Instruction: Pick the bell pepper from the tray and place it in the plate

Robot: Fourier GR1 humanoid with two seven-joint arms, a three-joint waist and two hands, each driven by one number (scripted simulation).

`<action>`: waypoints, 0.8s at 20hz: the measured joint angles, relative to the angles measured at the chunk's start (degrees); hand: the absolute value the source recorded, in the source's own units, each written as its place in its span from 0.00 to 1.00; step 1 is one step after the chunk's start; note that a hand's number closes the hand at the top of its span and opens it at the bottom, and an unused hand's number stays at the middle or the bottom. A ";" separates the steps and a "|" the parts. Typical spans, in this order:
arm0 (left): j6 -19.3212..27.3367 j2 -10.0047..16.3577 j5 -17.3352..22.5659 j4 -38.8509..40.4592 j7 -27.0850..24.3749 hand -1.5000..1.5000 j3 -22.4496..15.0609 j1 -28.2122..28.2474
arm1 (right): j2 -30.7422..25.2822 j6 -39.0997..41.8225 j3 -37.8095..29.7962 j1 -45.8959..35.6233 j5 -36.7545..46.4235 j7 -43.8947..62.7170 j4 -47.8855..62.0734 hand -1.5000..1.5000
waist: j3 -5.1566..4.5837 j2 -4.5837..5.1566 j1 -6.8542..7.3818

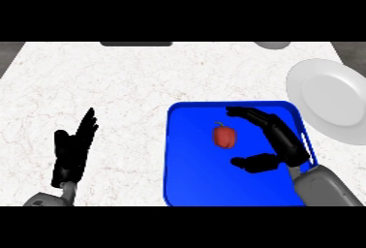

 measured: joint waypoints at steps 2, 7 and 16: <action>-0.25 0.09 0.00 -0.52 0.49 0.50 -0.04 0.27 | -2.02 -0.05 1.30 -1.67 4.45 3.20 -0.38 0.00 | -0.02 -0.07 0.09; -0.22 -0.51 -0.49 0.13 0.49 0.50 0.35 -0.02 | -5.36 2.92 4.93 -6.05 14.29 14.86 -4.01 0.00 | -0.08 -0.18 -0.05; -0.52 -2.01 -1.71 1.43 0.43 0.50 0.66 -1.13 | -3.54 23.29 9.64 -15.55 17.45 36.53 -6.70 0.00 | -0.07 -0.06 0.34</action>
